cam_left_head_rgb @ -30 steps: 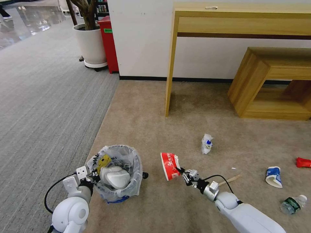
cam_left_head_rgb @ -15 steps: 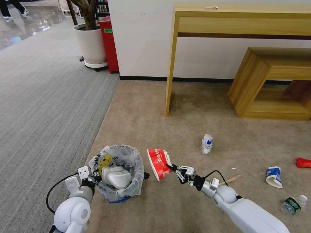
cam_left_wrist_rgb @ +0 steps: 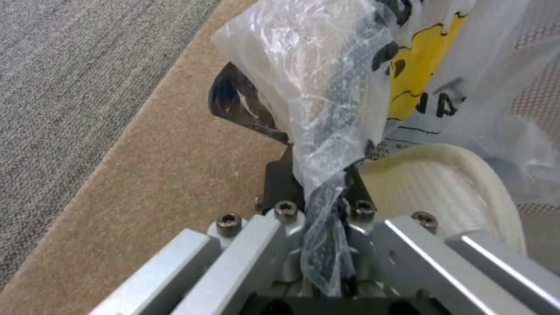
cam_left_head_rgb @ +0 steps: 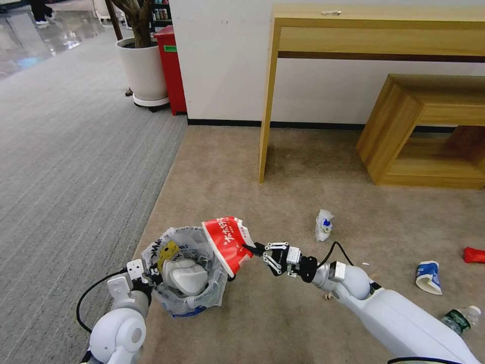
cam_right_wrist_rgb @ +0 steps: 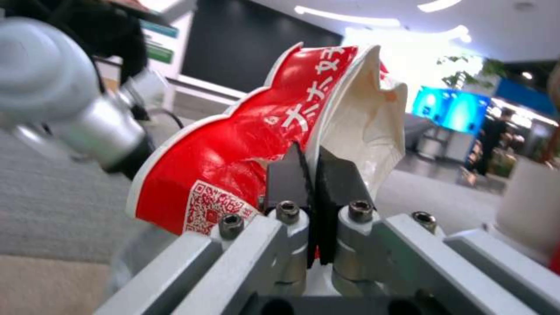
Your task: Pick up the trash bin and place the garbage on the floor into it.
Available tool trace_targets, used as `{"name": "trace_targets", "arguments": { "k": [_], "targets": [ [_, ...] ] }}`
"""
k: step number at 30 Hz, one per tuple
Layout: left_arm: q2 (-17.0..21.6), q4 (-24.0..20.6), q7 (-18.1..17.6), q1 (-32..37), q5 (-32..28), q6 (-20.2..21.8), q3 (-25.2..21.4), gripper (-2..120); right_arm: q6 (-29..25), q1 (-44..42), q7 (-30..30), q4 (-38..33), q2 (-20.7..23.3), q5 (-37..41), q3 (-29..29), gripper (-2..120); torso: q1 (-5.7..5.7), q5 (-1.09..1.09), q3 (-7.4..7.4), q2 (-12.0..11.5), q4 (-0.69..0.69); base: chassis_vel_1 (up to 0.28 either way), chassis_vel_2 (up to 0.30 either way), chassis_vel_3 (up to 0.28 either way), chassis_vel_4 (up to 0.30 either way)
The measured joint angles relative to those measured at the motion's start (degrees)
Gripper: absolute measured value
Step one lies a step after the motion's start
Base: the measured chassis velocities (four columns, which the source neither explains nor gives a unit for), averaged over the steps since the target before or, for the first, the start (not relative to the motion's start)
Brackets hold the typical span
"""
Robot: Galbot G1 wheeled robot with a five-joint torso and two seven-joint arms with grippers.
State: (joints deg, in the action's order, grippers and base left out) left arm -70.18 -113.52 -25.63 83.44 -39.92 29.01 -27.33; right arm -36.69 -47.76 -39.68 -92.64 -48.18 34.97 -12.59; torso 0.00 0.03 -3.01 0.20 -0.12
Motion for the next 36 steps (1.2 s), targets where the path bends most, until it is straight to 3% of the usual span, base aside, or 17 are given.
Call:
{"name": "trace_targets", "arguments": {
  "k": [10, 16, 27, 36],
  "targets": [
    [-0.1, 0.4, -0.1, -0.9, 0.9, 0.6, 1.9, 0, 5.9, 10.4, 4.8, -7.5, 4.1, 2.1, -9.0, 0, 0.0, 0.0, -0.01, 0.0, 0.01, 0.0, 0.0, 0.0, 0.0],
    [0.4, 0.6, -0.1, -1.6, 0.8, 1.1, 2.3, 0, 10.7, 18.1, 8.7, -9.6, 6.2, 4.9, -18.5, 0, 0.0, -0.05, -0.02, 0.0, -0.02, 0.0, 0.0, 0.0, 0.0],
    [0.5, 0.4, -0.3, -2.0, 0.2, 1.3, 2.2, 0, 15.2, 24.3, 15.5, -8.8, 4.9, 3.5, -27.2, 0, 0.0, -0.06, -0.03, 0.0, -0.02, 0.0, 0.0, 0.0, 0.0],
    [0.6, -0.2, -0.4, -1.7, -0.3, 1.5, 1.8, 0, 15.5, 24.9, 15.7, -6.4, 3.3, 2.1, -29.5, 0, 0.01, -0.06, -0.03, 0.0, -0.02, 0.0, 0.0, 0.0, 0.0]
  ]
}}
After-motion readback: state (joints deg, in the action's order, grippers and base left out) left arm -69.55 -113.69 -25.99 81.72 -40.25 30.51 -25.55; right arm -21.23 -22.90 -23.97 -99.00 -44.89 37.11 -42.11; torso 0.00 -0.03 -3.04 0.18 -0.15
